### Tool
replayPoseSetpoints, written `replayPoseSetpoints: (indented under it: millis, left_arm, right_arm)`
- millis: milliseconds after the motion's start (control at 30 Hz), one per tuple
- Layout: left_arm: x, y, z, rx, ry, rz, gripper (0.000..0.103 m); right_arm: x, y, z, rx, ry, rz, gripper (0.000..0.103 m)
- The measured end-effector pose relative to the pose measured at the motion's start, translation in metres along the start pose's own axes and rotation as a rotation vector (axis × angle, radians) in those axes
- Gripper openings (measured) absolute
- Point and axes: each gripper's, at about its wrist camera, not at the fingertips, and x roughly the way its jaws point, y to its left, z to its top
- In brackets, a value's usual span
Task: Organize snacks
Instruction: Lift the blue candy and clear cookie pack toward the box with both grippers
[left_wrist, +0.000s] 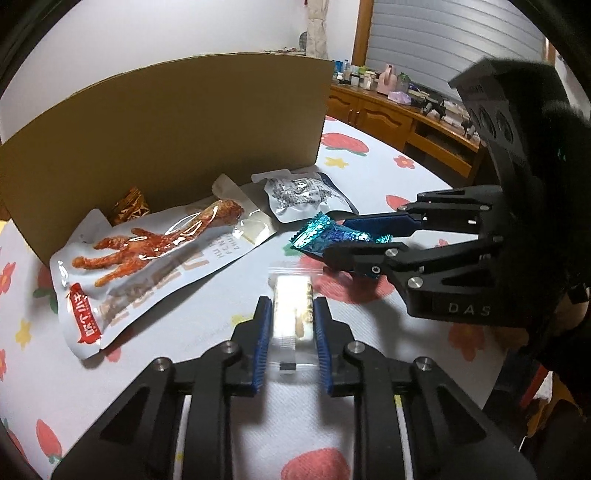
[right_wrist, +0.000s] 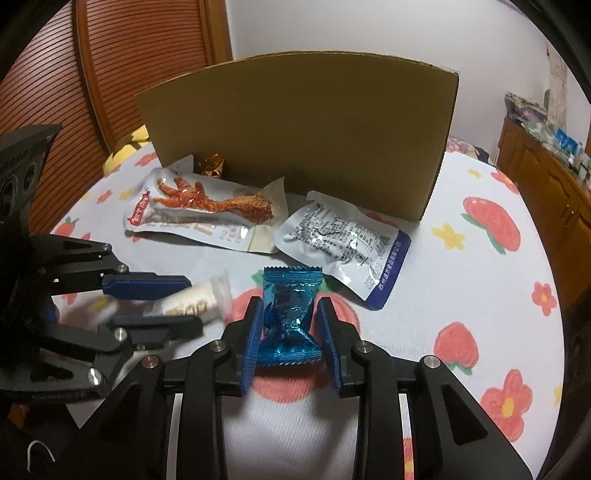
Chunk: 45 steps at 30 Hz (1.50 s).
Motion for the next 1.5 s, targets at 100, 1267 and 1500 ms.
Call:
replayPoseSetpoints:
  millis: [100,1267,1500]
  left_arm:
    - [-0.003,0.004,-0.001,-0.02,-0.013,0.004,0.021]
    - [-0.038,0.031,-0.008,-0.113,-0.115,0.085,0.021]
    - [-0.05,0.038,-0.006,-0.12,-0.138,0.101,0.021]
  right_arm:
    - [0.001,0.002,-0.002,-0.011,-0.006,-0.007,0.031]
    - [-0.002,0.012,-0.004,-0.06,-0.024,-0.028,0.021]
    - [-0.014,0.018,-0.007,-0.06,-0.051,-0.011,0.021]
